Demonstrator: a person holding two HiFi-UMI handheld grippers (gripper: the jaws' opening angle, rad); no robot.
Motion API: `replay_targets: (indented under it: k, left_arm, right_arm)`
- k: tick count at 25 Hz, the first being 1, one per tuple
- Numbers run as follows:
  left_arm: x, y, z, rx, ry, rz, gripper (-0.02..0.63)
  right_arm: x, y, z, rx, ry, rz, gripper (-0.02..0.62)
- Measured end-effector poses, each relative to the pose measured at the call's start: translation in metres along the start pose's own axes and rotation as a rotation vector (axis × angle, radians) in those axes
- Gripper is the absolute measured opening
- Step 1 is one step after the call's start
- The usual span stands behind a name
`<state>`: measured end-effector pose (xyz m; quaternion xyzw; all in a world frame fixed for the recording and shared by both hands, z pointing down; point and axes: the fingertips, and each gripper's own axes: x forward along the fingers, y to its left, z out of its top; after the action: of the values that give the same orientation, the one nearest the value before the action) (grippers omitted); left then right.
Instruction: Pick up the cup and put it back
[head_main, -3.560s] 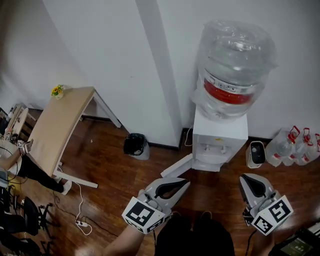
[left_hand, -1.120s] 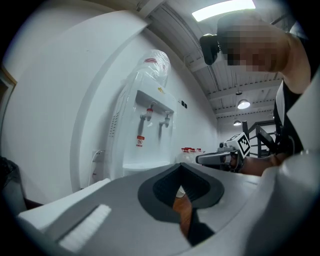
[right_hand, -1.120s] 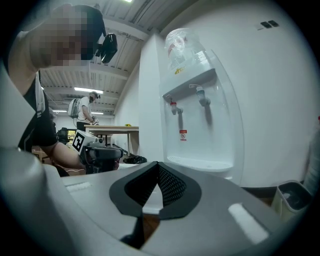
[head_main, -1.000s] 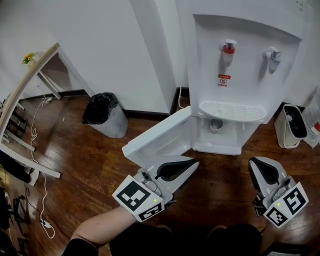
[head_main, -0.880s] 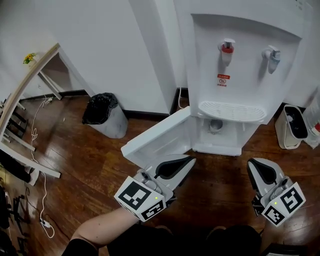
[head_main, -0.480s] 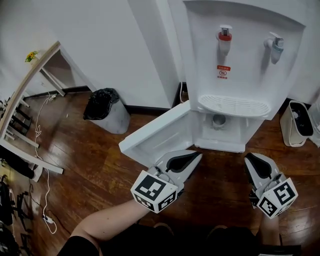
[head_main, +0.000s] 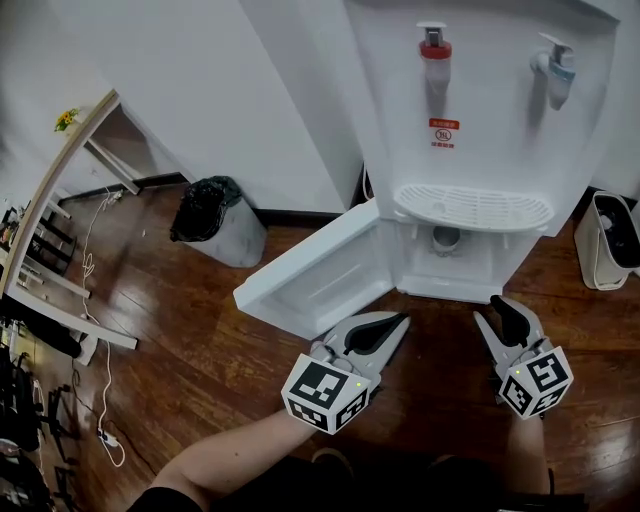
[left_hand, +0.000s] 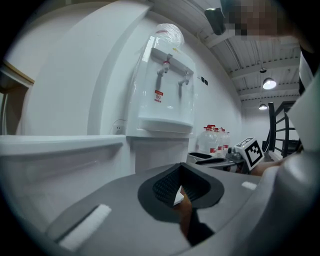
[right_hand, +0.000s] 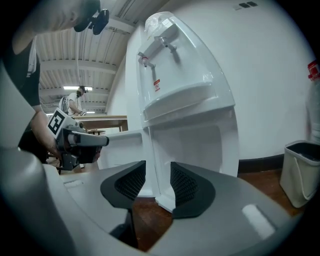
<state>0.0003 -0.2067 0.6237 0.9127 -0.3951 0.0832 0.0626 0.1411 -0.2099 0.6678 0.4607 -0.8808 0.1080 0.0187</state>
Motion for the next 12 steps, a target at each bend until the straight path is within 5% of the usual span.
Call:
replay_targets:
  k: [8,12]
  left_arm:
    - [-0.004,0.004,-0.008,-0.097,-0.007,0.081,0.001]
    - [-0.004,-0.007,-0.015,-0.055,0.016,0.042,0.001]
  right_arm:
    - [0.044,-0.016,-0.043,0.042,0.03,-0.003,0.263]
    - [0.063,-0.032,-0.063,0.062,0.048,-0.032,0.329]
